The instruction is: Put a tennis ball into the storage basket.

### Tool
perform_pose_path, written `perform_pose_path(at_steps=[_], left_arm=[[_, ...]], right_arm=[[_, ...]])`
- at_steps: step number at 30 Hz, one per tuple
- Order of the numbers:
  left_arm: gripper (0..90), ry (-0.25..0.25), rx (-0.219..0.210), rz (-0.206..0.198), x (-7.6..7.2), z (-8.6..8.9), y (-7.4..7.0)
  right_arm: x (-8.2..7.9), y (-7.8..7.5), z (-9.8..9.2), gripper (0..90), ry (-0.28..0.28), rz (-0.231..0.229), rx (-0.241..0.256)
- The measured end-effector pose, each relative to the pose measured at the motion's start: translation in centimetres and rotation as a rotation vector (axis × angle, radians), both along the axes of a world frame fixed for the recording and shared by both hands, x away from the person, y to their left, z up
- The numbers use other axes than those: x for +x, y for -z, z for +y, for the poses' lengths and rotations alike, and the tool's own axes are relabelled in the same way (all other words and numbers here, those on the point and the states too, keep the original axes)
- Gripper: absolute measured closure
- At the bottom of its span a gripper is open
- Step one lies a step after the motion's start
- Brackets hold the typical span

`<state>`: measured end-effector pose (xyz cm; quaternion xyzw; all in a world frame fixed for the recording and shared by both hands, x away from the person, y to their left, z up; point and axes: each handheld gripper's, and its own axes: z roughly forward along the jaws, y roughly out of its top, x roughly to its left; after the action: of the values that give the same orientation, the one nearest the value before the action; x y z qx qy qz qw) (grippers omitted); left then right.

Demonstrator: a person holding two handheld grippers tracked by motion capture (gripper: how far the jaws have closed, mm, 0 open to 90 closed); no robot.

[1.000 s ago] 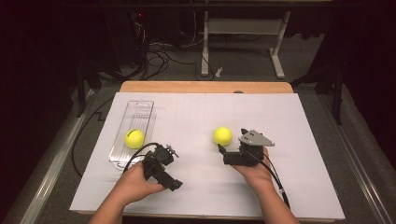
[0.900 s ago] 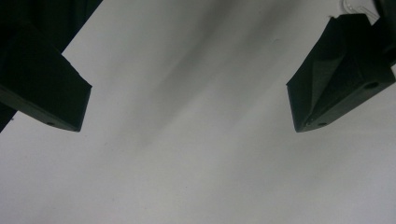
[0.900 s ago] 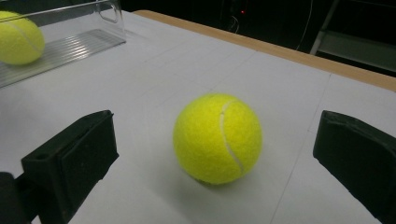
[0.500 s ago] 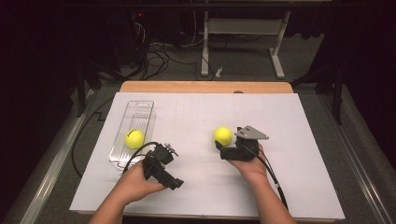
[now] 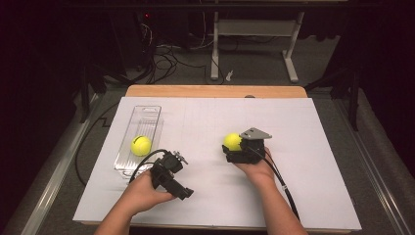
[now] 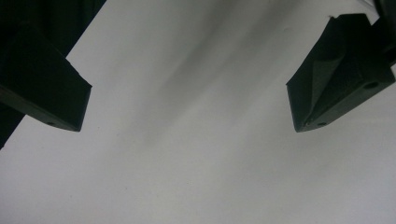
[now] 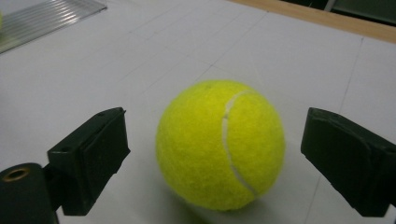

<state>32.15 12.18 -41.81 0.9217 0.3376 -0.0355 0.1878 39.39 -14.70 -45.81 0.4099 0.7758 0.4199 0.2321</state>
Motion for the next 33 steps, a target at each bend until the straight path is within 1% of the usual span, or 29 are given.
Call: perform_pose_path(at_steps=[6,8,9,10,13,19,22,26,33], left_arm=[[0.6,0.007,0.002,0.001,-0.1,-0.2,0.0],[0.6,0.009,-0.003,0.002,-0.1,-0.3,0.1],[0.7,0.012,0.002,0.002,-0.1,-0.3,0.1],[0.7,0.011,0.004,0.002,-0.1,-0.3,0.1],[0.6,0.009,-0.001,0.001,-0.1,-0.2,0.0],[0.7,0.012,0.010,-0.006,-0.1,-0.4,0.2],[0.7,0.016,0.008,-0.005,-0.1,-0.4,0.2],[0.6,0.024,-0.002,-0.002,-0.2,-0.4,0.2],[0.6,0.020,0.007,-0.010,-0.2,-0.4,0.3]], right_arm=[[0.8,0.3,0.3,16.6,0.013,0.037,-0.014],[1.0,0.3,0.3,20.4,0.012,0.049,-0.007],[1.0,0.4,0.3,22.3,0.012,0.057,-0.004],[1.0,0.5,0.2,25.2,0.014,0.066,-0.012],[1.0,0.5,0.2,25.9,0.015,0.071,-0.012],[1.0,0.4,0.1,26.8,0.024,0.084,-0.003],[0.9,0.3,0.1,26.8,0.029,0.074,0.006],[0.7,-0.2,0.0,26.8,0.026,0.059,0.025],[-0.4,-1.4,-0.5,26.8,0.021,0.017,0.036]])
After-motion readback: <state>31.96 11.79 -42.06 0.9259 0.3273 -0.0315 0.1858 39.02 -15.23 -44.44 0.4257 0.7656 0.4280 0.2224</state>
